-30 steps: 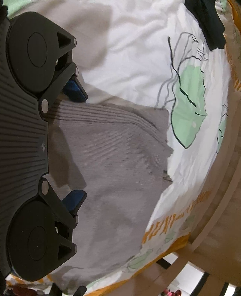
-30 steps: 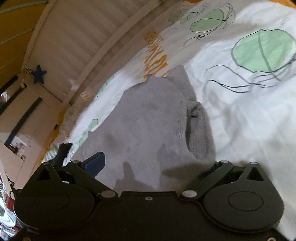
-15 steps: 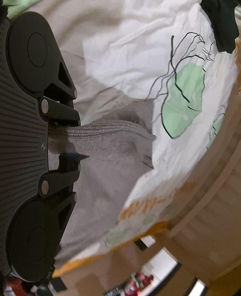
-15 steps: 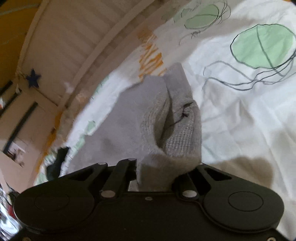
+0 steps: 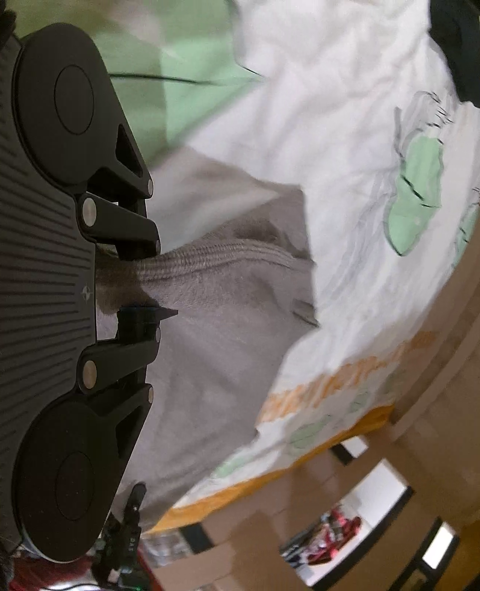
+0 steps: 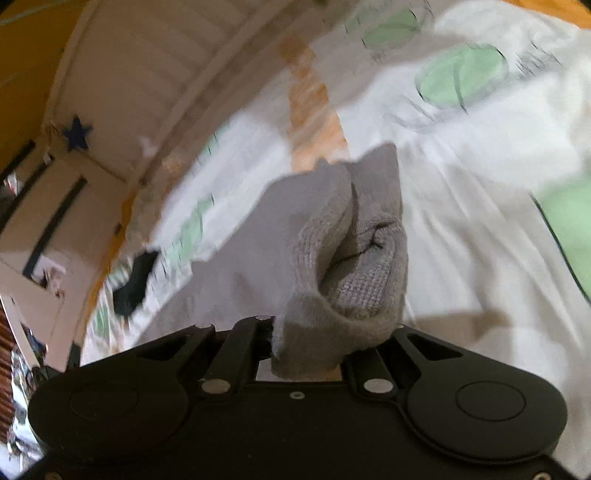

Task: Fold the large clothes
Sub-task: 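Grasp the dress side edge with the left gripper while the right gripper grasps beside it, then fold the held edge across the dress and open both grippers, then grasp the opposite side edge with the right gripper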

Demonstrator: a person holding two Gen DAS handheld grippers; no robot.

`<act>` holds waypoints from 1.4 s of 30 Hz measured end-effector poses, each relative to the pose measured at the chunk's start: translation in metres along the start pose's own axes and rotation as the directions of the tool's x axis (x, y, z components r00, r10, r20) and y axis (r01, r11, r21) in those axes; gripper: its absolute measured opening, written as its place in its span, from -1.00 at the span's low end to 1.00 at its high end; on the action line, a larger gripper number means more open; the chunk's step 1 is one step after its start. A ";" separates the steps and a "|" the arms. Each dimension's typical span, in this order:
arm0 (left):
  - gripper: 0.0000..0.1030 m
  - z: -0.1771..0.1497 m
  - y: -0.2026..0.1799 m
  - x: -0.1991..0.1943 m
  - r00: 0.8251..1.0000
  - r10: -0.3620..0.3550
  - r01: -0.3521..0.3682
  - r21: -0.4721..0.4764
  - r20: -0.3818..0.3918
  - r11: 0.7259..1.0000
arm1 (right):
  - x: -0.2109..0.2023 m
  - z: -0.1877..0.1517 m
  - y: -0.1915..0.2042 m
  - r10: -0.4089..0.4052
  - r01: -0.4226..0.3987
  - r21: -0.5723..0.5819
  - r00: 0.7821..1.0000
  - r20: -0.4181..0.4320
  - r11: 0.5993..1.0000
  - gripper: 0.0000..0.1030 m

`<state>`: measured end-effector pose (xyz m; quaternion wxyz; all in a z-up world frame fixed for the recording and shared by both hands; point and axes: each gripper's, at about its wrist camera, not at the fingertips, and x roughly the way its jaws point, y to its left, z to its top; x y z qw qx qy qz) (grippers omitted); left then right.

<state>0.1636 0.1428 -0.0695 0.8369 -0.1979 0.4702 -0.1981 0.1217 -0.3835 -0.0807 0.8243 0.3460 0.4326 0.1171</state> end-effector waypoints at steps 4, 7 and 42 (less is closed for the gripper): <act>-0.47 -0.020 0.006 0.001 0.992 0.127 -0.128 0.068 0.017 0.989 | -0.001 -0.018 -0.008 -0.091 0.090 -0.014 0.993 -0.079 0.996 -0.55; -0.25 -0.018 0.002 -0.004 0.980 0.192 -0.195 0.042 0.060 0.980 | -0.002 -0.018 -0.010 -0.147 0.148 -0.006 0.985 -0.092 0.989 -0.34; 0.43 -0.005 -0.075 0.087 0.961 0.180 -0.243 0.337 0.208 0.910 | 0.065 0.007 0.063 -0.215 0.275 -0.519 0.961 0.174 0.810 0.30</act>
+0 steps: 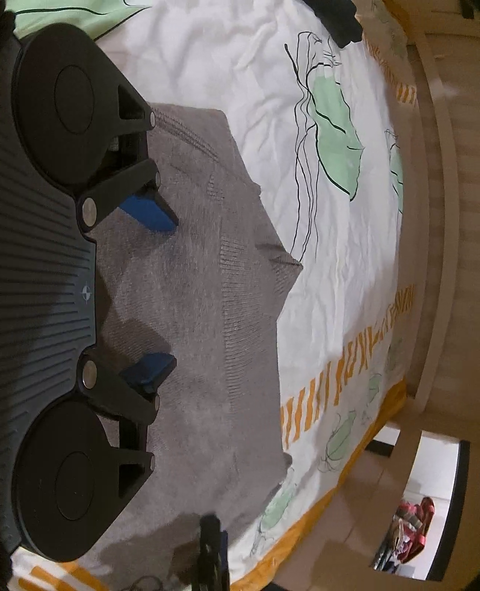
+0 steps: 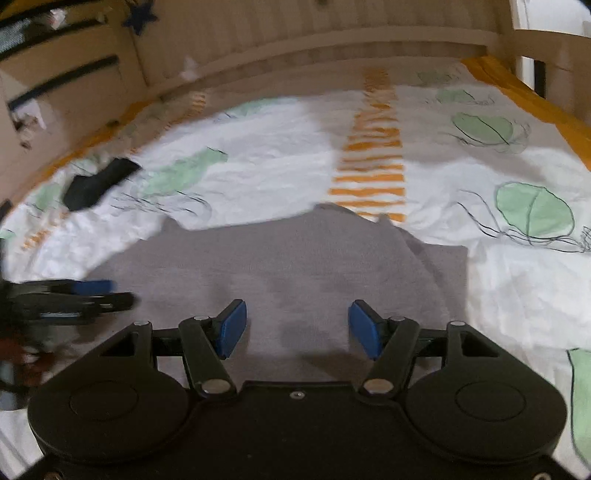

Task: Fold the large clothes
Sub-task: 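Grasp the opposite side edge with the right gripper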

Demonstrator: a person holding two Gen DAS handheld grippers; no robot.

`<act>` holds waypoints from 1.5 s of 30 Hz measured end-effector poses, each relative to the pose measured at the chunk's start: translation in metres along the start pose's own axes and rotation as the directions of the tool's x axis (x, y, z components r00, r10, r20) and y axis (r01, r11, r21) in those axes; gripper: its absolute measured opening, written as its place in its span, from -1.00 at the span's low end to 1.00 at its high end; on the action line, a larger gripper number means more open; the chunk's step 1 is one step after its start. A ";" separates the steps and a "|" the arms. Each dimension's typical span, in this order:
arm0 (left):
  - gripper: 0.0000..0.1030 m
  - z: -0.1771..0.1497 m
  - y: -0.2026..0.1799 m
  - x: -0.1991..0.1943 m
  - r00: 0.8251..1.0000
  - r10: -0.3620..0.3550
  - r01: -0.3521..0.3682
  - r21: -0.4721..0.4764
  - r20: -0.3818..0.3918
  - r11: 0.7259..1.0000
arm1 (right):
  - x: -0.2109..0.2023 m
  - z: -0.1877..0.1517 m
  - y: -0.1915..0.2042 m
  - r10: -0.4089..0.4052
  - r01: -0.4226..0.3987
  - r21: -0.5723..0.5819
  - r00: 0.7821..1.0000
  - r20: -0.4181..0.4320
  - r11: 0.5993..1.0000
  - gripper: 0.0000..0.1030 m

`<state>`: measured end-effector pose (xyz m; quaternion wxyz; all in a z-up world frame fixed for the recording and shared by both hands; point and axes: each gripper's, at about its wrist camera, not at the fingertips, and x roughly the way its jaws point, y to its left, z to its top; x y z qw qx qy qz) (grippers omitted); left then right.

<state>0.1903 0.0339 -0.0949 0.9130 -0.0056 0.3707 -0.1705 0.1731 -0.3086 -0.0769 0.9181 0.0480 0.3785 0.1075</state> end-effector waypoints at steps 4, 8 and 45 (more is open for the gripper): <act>0.48 0.002 -0.001 0.003 1.000 0.005 -0.005 0.004 -0.003 1.000 | 0.014 -0.005 -0.028 -0.040 0.040 0.081 0.999 -0.006 0.996 0.31; 0.57 0.003 -0.004 0.005 1.000 0.012 -0.012 0.004 -0.008 1.000 | -0.007 0.001 -0.034 -0.021 0.018 0.107 1.000 0.024 0.994 0.38; -0.44 0.037 -0.069 -0.010 0.988 -0.143 0.153 -0.215 0.063 0.964 | 0.022 -0.025 -0.123 0.457 -0.391 0.562 0.889 0.026 0.729 1.00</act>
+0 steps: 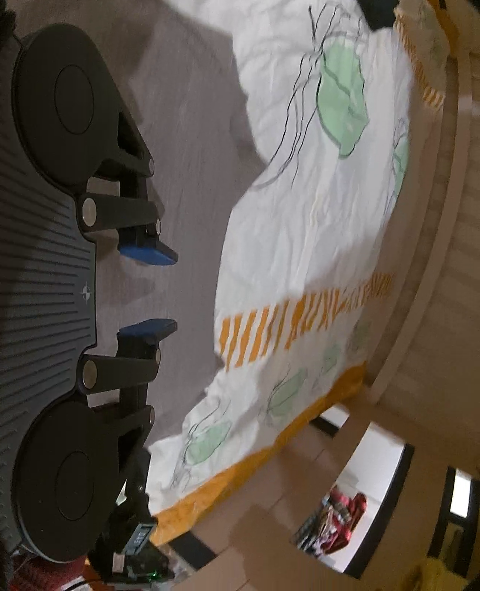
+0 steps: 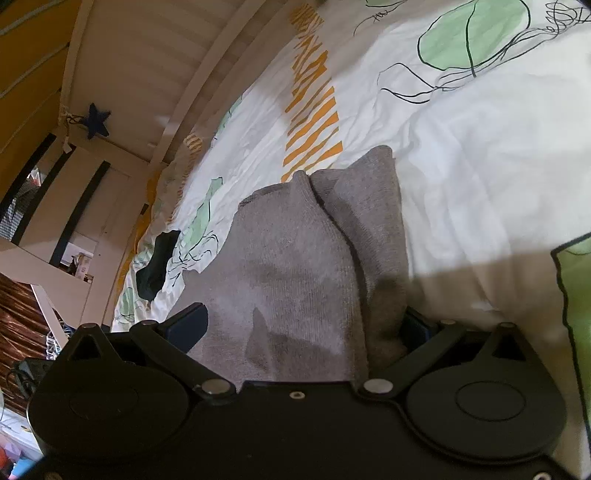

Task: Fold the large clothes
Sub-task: 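Grasp the opposite side edge with the right gripper, then lift the edge with the right gripper and fold it across the dress, release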

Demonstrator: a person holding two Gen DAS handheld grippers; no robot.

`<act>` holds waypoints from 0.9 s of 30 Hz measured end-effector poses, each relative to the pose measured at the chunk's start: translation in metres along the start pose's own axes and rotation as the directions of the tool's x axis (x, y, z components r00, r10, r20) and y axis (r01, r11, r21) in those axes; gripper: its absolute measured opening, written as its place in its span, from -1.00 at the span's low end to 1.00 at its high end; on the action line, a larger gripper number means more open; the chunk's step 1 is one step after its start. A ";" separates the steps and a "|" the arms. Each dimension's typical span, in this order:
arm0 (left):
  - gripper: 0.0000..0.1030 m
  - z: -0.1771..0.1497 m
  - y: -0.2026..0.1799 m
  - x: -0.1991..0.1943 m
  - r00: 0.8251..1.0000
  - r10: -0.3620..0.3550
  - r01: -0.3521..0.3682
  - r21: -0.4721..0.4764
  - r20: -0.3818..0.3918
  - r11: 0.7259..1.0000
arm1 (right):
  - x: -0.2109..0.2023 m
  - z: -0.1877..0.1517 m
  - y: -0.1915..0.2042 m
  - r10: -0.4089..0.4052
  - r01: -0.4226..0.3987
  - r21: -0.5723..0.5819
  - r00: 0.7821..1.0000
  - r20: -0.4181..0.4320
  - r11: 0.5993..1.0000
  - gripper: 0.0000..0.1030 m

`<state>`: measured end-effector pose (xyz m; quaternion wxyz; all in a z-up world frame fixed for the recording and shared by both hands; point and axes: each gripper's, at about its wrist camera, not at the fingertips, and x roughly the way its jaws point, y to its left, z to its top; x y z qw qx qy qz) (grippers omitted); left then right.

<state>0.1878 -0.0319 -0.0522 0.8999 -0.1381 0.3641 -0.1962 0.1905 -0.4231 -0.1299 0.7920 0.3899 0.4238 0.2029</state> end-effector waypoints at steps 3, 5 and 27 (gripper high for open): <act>-0.48 -0.009 -0.007 0.015 0.999 -0.017 0.017 -0.018 -0.032 1.000 | -0.001 -0.001 0.000 0.001 -0.001 -0.002 1.000 0.000 1.000 1.00; -0.48 -0.017 -0.006 0.025 0.998 0.000 -0.002 -0.034 -0.062 0.999 | 0.000 -0.001 0.000 0.001 -0.001 -0.005 1.000 -0.002 1.000 1.00; -0.51 -0.033 -0.009 0.044 0.992 0.089 -0.087 0.027 -0.091 0.996 | -0.001 -0.003 0.002 0.013 -0.013 -0.027 1.000 -0.012 1.000 0.93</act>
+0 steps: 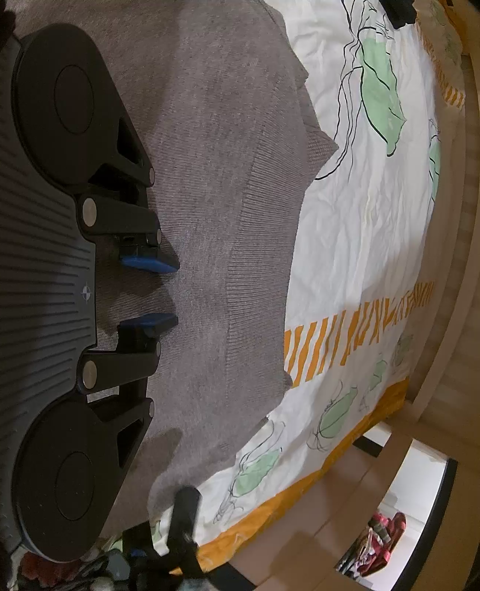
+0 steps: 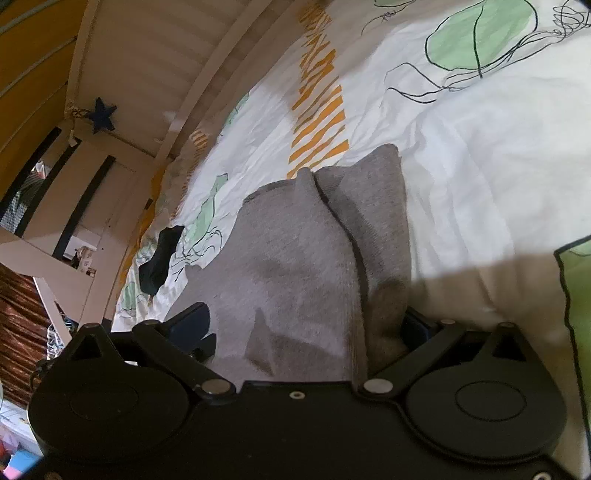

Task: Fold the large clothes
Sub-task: 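Lift the edge with the right gripper and fold it across the dress, release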

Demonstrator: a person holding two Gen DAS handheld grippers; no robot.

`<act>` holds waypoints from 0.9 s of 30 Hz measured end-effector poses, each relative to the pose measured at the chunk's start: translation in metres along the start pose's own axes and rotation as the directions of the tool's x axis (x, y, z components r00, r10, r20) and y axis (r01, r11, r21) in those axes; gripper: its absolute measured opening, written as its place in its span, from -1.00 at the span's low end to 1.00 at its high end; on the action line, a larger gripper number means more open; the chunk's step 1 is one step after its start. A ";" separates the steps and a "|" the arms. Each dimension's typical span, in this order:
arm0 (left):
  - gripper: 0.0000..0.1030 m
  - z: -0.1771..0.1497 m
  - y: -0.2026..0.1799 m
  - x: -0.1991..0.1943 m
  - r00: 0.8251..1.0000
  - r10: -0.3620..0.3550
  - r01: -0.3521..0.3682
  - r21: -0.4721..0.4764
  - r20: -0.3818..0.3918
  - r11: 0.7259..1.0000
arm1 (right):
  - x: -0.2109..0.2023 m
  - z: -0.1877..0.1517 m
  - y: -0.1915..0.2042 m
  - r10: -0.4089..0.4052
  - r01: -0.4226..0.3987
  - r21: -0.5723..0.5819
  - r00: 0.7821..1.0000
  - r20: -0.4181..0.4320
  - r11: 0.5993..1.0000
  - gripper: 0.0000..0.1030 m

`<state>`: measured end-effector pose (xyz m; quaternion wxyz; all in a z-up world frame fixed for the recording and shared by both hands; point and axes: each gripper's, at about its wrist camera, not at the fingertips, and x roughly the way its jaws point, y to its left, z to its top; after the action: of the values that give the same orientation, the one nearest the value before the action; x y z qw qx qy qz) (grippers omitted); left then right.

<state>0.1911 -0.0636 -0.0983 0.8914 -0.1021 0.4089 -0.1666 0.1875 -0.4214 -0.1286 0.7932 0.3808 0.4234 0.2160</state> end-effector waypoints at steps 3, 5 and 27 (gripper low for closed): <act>-0.51 0.000 0.001 0.001 1.000 -0.008 0.008 -0.006 0.001 1.000 | 0.000 -0.002 -0.004 -0.014 0.015 0.020 1.000 -0.017 1.000 0.21; -0.51 -0.001 0.002 0.000 1.000 -0.012 0.012 -0.012 0.002 1.000 | 0.003 -0.004 -0.014 0.009 -0.006 0.080 0.999 -0.040 0.997 -0.17; -0.52 -0.026 0.038 -0.040 0.986 -0.163 0.159 -0.091 -0.040 0.983 | -0.016 0.002 0.083 -0.020 0.020 -0.031 1.000 -0.006 0.999 -0.28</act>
<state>0.1555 -0.0144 -0.0995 0.8597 -0.1701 0.4272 -0.2225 0.1785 -0.3819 -0.0547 0.7998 0.3635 0.4262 0.2158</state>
